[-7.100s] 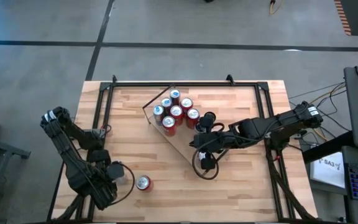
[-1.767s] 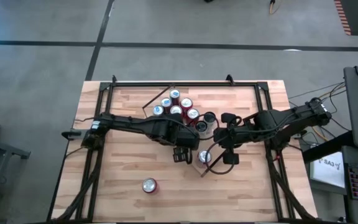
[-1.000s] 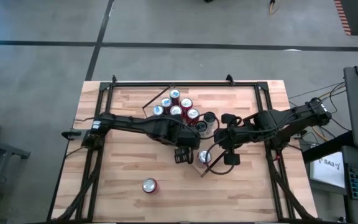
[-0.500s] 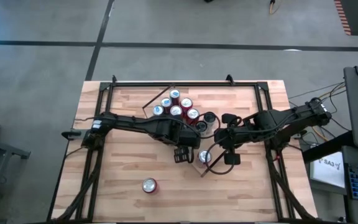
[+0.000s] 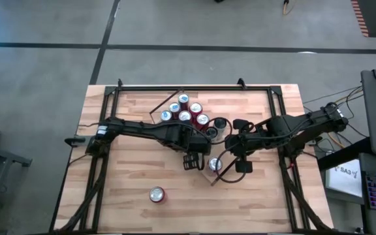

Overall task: Place canned beverage on shelf
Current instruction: Put the pink soda can on the shelf aligned with the pink soda can on the shelf

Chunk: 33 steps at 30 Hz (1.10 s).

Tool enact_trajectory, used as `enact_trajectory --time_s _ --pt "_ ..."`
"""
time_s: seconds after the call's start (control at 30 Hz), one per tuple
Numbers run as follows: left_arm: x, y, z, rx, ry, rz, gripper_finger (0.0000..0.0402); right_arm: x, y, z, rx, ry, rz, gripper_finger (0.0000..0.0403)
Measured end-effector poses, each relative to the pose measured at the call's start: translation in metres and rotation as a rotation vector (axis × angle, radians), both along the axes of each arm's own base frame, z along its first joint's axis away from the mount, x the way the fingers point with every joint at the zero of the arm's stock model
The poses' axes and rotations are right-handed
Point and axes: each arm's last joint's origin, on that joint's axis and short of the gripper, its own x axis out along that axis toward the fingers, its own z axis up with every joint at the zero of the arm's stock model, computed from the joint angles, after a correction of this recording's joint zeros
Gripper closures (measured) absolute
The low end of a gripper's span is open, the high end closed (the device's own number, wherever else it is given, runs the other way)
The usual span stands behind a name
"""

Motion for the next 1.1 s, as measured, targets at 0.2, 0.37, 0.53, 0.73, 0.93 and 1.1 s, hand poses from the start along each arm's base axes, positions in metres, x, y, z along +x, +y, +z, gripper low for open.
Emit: enact_trajectory --time_s 0.2,0.37,0.53,0.73,0.93,1.1 --pt "0.0002 0.0009 0.0000 0.005 0.003 -0.014 0.0135 0.0000 0.0000 0.0000 0.000 0.000 0.000 0.0394" --pt "0.0004 0.0007 -0.0001 0.007 0.004 -0.021 0.0134 0.0000 0.0000 0.0000 0.000 0.000 0.000 0.0394" --pt "0.0006 0.0008 0.0000 0.007 0.002 -0.021 0.0133 0.0000 0.0000 0.0000 0.000 0.000 0.000 0.0394" --pt "0.0008 0.0008 -0.0002 0.007 0.001 -0.022 0.0112 0.0000 0.0000 0.0000 0.000 0.000 0.000 0.0394" --pt "0.0015 0.0010 0.0001 0.007 -0.006 -0.022 0.0103 0.0000 0.0001 0.0001 0.000 -0.001 0.000 0.0394" --pt "0.0018 0.0014 0.0002 0.013 -0.005 -0.038 0.0102 0.0000 0.0001 0.0002 0.000 -0.001 0.000 0.0394"
